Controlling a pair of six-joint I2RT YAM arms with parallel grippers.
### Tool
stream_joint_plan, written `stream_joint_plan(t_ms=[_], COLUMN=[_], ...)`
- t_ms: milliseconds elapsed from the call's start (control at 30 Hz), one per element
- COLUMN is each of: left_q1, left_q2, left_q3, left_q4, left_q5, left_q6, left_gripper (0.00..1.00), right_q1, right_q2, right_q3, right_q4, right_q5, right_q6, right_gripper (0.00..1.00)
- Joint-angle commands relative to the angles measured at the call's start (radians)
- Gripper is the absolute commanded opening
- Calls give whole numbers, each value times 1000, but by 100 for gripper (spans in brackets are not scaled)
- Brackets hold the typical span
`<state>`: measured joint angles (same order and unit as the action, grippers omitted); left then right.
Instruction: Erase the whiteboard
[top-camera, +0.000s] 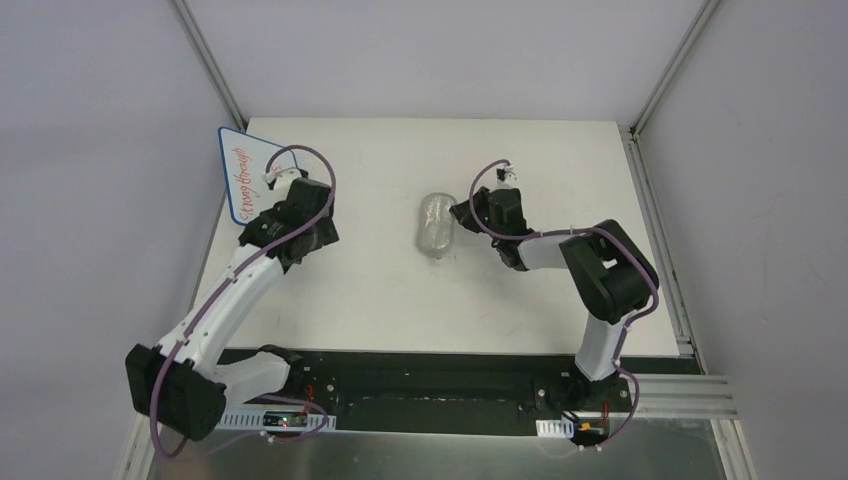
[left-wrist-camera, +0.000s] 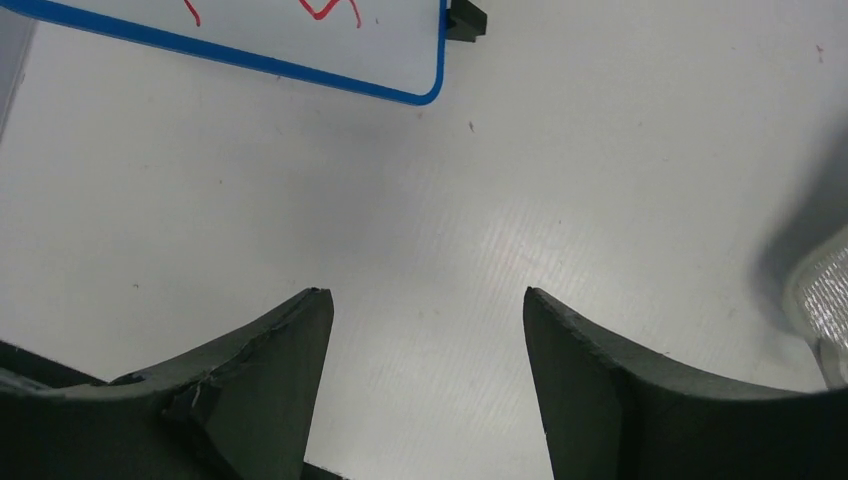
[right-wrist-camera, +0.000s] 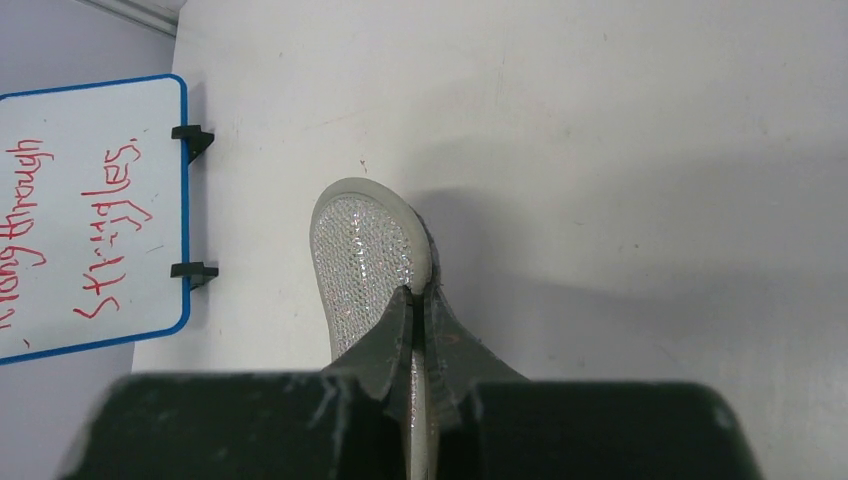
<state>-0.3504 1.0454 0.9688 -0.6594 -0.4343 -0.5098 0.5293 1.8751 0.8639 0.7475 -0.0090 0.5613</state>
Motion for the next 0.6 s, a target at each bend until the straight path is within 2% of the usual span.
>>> stream_joint_plan(t_ms=[0,167,300,367,467,567], left_q1=[-44,-45,-45,-44,-33,2], left_q2=[168,374,546,621,723,815], left_q3=[138,339,489,537,629,703], left_q4=[-136,-293,-387,-405,-451,-504], left_q5=[-258,-327,-317,-306,-329,-272], left_q6=[-298,-628,-870,-961,-1082,-1167], left_gripper=[71,70,67,63,62,61], right_q1=[-25,-39,-46,-53,-62,-70], right_q2=[-95,-111,-127,-135,-140,-142], right_q3=[-38,-57,-77,-85,-92,-92], right_q4=[116,126,144,148,155,158], right_q5=[1,-17,-20,-20,-27,-36], right_q6=[-64,-63,-65,-64,-57,-50], right_gripper=[0,0,0,0,0,0])
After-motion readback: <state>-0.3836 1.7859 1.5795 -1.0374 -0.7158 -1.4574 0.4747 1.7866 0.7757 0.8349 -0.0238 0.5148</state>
